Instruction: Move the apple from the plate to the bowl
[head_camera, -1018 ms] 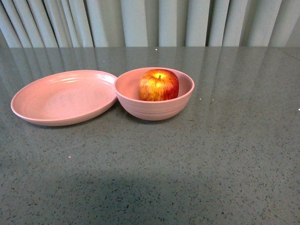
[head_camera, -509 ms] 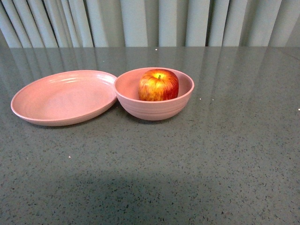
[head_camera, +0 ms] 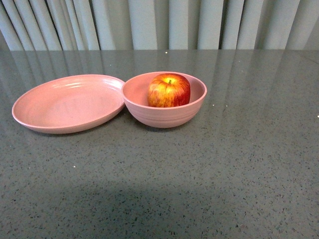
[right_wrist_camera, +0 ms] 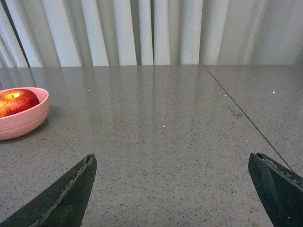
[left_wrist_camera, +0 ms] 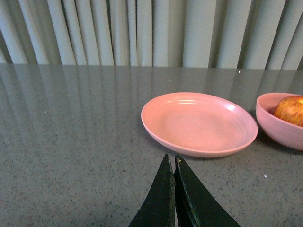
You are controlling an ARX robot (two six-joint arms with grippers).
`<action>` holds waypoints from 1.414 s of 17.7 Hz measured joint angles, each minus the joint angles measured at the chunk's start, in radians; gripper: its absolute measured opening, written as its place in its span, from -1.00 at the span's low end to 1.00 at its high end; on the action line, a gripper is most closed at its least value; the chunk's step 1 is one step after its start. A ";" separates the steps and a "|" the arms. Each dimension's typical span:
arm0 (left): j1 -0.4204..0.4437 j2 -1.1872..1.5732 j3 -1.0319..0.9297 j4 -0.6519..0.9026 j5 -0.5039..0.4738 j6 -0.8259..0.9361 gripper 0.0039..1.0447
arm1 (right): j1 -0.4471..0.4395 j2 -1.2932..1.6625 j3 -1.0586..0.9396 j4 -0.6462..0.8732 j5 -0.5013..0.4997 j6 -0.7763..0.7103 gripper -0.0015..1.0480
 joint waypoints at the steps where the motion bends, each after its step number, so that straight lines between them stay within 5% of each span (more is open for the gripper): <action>1: 0.000 -0.018 0.000 -0.013 0.000 0.000 -0.98 | 0.000 0.000 0.000 0.000 0.000 0.000 0.87; 11: 0.000 -0.175 0.000 -0.170 0.001 0.000 -0.98 | 0.000 0.000 0.000 0.000 0.000 0.000 0.87; 13: 0.000 -0.323 0.001 -0.348 -0.001 0.000 -0.98 | 0.000 0.000 0.000 0.000 0.000 0.000 0.87; 25: 0.000 -0.333 0.001 -0.339 0.001 0.001 -0.94 | 0.000 0.000 0.000 0.000 0.000 0.000 0.87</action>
